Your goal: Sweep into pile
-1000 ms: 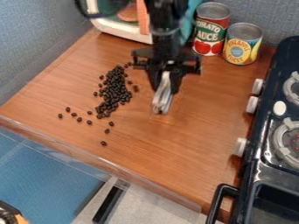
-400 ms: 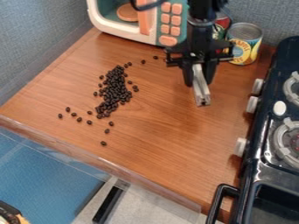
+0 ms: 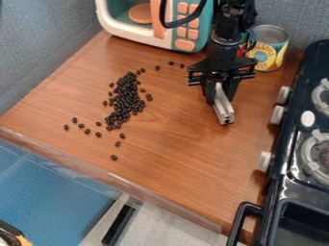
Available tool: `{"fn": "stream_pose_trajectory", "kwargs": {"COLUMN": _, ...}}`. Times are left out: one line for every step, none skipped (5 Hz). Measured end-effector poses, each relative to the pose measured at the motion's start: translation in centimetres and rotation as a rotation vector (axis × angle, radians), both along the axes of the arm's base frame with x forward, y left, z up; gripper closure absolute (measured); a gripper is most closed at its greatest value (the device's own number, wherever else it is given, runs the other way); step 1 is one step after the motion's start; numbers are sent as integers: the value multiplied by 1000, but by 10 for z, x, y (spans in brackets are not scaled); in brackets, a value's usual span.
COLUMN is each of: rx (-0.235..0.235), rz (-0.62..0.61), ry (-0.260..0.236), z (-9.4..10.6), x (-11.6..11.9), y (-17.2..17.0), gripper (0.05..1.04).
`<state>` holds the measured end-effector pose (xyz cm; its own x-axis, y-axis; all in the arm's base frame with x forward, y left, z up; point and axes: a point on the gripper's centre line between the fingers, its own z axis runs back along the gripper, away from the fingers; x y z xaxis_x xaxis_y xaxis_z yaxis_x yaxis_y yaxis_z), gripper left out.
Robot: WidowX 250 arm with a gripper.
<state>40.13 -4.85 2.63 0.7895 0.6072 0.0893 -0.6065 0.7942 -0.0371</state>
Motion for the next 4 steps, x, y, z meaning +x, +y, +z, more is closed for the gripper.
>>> {"fn": "stream_pose_trajectory", "kwargs": {"rx": -5, "rz": 4, "ry": -12, "z": 0, "x": 14, "y": 0, "gripper": 711}}
{"fn": "stream_pose_trajectory", "kwargs": {"rx": -9, "rz": 42, "ry": -14, "z": 2, "x": 29, "y": 9, "gripper": 711}}
{"fn": "stream_pose_trajectory", "kwargs": {"rx": -9, "rz": 64, "ry": -10, "z": -2, "x": 38, "y": 14, "gripper": 711}}
{"fn": "stream_pose_trajectory", "kwargs": {"rx": -10, "rz": 78, "ry": -24, "z": 0, "x": 41, "y": 18, "gripper": 711}}
